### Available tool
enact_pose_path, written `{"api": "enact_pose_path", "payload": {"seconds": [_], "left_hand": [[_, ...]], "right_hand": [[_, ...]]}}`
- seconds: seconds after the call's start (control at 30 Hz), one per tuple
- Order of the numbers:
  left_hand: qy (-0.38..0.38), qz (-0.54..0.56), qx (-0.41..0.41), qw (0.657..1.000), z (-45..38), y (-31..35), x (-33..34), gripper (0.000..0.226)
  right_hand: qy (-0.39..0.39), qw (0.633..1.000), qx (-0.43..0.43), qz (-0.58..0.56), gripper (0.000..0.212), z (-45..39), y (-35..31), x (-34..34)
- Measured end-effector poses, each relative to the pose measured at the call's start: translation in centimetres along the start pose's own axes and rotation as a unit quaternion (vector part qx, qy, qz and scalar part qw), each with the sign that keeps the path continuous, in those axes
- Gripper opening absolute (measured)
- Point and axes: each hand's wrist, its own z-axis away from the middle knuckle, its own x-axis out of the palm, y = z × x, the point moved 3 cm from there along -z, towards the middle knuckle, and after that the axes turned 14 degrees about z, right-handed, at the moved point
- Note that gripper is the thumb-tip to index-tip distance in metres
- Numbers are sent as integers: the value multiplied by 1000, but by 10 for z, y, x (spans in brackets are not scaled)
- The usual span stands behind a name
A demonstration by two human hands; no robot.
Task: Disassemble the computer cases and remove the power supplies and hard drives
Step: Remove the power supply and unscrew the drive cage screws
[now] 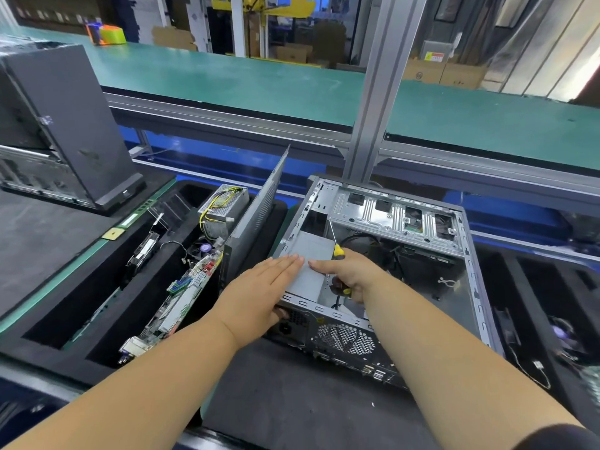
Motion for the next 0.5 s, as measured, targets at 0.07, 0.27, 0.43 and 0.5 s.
{"api": "enact_pose_path", "payload": {"seconds": [0.07, 0.27, 0.43, 0.5], "left_hand": [[-16, 12, -5, 1000, 1, 0, 1, 103], [29, 22, 4, 999, 1, 8, -7, 100], [29, -1, 12, 1000, 1, 11, -9, 104], [8, 10, 11, 1000, 1, 10, -8, 101]], "right_hand": [[5, 1000, 26, 1, 22, 2, 0, -1], [13, 997, 71, 7, 35, -1, 5, -6], [37, 998, 50, 23, 35, -7, -1, -5], [29, 998, 34, 36, 35, -4, 2, -5]]}}
